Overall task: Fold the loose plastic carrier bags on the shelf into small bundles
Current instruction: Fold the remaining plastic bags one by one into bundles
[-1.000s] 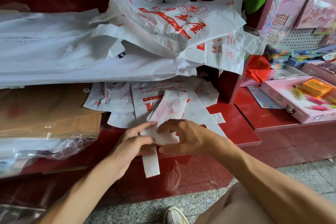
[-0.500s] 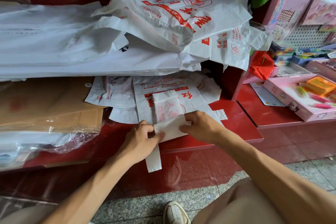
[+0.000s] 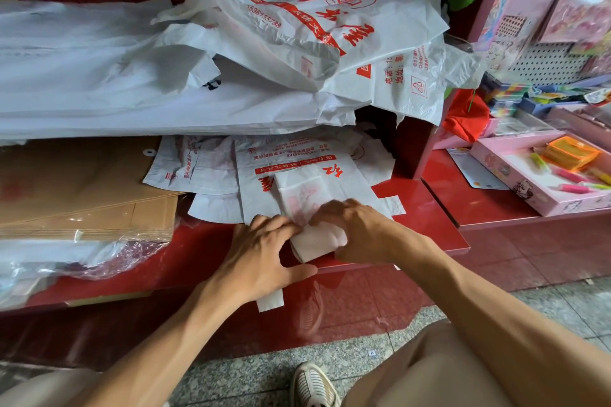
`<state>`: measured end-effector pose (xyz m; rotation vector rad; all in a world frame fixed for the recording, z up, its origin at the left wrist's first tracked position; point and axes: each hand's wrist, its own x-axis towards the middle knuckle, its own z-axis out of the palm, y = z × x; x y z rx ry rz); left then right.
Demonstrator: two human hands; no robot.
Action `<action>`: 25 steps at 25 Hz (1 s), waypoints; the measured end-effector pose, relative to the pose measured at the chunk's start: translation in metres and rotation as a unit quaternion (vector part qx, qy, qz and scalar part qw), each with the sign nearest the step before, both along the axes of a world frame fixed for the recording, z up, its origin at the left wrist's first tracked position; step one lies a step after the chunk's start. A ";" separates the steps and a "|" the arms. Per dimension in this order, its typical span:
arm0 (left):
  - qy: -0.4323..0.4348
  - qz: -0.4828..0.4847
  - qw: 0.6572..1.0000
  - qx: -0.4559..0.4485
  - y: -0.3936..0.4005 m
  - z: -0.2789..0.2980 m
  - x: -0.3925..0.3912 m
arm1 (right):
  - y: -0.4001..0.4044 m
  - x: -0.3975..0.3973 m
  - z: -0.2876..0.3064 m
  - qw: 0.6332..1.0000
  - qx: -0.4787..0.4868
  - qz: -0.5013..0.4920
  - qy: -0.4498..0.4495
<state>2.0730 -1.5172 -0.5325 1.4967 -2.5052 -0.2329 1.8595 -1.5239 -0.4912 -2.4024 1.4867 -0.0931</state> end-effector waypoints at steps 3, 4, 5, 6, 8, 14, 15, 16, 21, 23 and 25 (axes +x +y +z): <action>-0.038 -0.005 0.999 -0.031 0.001 0.000 -0.002 | 0.002 -0.001 0.004 0.997 0.048 0.007 0.051; -0.026 -0.002 0.999 -0.036 0.002 -0.001 -0.003 | 0.002 -0.001 0.006 0.997 0.044 0.009 0.061; 0.000 0.005 0.999 -0.036 0.001 -0.002 -0.003 | 0.003 -0.001 0.007 0.997 0.042 0.011 0.066; 0.027 0.010 0.999 -0.035 0.001 -0.002 -0.004 | 0.003 -0.001 0.008 0.997 0.042 0.015 0.065; 0.068 0.014 0.997 -0.036 -0.001 -0.006 -0.003 | 0.003 0.001 0.007 0.998 0.045 0.012 0.040; 0.216 0.090 0.972 0.024 -0.003 -0.002 -0.003 | -0.008 -0.003 -0.002 0.976 0.060 -0.123 -0.171; 0.228 0.097 0.968 0.034 -0.003 -0.001 -0.003 | -0.010 -0.005 -0.005 0.972 0.053 -0.141 -0.180; 0.226 0.096 0.969 0.036 -0.002 -0.001 -0.004 | -0.012 -0.005 -0.009 0.969 0.048 -0.154 -0.186; 0.039 0.026 0.998 -0.050 -0.003 -0.010 -0.006 | -0.020 -0.007 -0.021 0.982 -0.081 -0.150 -0.078; 0.006 0.039 0.998 -0.042 -0.004 -0.007 -0.006 | -0.024 -0.006 -0.021 0.985 -0.122 -0.120 -0.036; 0.000 0.048 0.998 -0.043 -0.007 -0.007 -0.005 | -0.024 -0.006 -0.020 0.994 -0.070 -0.086 -0.005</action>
